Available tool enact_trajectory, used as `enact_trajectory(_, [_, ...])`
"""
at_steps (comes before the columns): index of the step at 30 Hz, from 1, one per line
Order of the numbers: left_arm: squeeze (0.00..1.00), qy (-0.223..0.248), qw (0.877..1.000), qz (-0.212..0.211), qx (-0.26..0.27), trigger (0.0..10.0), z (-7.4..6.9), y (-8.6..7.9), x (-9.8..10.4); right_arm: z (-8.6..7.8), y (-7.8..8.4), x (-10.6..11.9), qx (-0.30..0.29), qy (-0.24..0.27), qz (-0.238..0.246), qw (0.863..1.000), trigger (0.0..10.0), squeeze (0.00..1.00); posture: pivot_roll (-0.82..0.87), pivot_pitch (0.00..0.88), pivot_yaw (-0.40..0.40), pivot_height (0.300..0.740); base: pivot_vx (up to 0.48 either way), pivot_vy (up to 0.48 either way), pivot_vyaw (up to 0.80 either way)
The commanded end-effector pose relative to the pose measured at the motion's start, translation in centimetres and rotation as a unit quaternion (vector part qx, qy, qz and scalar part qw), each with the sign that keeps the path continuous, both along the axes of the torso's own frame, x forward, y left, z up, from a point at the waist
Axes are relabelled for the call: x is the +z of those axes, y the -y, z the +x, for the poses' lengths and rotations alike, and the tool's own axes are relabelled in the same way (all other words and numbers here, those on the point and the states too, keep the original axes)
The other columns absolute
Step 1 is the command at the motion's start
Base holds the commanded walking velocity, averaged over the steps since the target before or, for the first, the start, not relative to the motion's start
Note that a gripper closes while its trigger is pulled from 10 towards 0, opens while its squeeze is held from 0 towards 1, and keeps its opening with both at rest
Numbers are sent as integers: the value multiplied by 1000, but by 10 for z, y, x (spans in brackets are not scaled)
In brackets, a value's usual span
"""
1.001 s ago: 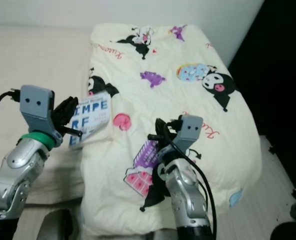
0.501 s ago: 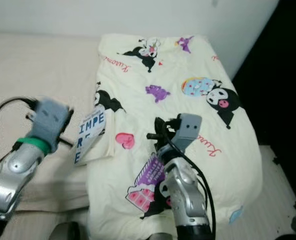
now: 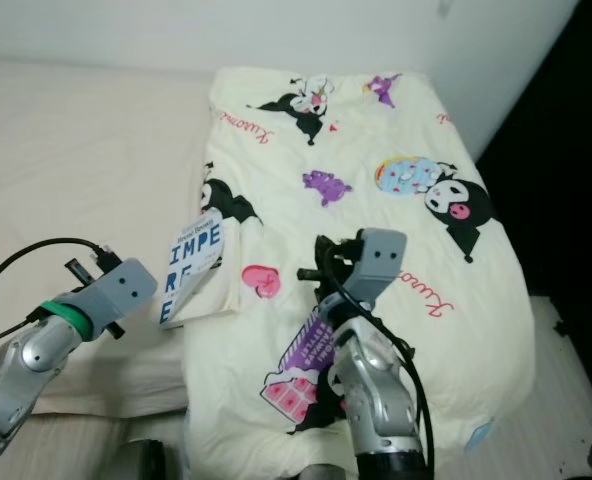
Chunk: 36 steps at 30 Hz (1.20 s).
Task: Clean up the room
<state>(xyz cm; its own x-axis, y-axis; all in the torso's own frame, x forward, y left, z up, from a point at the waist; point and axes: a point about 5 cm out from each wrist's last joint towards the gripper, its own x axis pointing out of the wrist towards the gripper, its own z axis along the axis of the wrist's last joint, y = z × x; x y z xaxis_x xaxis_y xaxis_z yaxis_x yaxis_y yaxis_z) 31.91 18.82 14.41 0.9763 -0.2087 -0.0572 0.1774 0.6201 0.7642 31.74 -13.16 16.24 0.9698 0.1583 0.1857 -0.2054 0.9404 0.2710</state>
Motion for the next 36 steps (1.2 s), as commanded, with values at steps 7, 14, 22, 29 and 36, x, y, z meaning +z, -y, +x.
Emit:
enact_trajectory(7, [0, 11, 1000, 5, -10, 10000, 1, 3, -4, 0, 6, -6, -19, -9, -12, 1000, 10000, 0, -4, 99, 19, 583, 0, 0, 0])
enact_trajectory(14, [0, 33, 999, 1, -9, 10000, 5, 0, -1, 3, 9, -6, -28, -10, -11, 999, 10000, 0, -3, 97, 17, 607, 0, 0, 0])
enact_trajectory(22, [0, 42, 999, -3, -9, 10000, 6, -1, 1, 3, 11, -5, -34, -8, -11, 999, 10000, 0, -4, 95, 17, 641, 0, 0, 0])
enact_trajectory(29, [0, 45, 999, -2, -11, 10000, 7, -1, 0, 5, 12, -3, -38, -4, -10, 999, 10000, 0, -8, 87, 18, 670, 0, 0, 0])
enact_trajectory(36, [0, 44, 999, -3, -15, 10000, 7, -1, -2, 5, 13, -3, -42, -3, -11, 999, 10000, 0, -10, 83, 20, 703, 0, 0, 0])
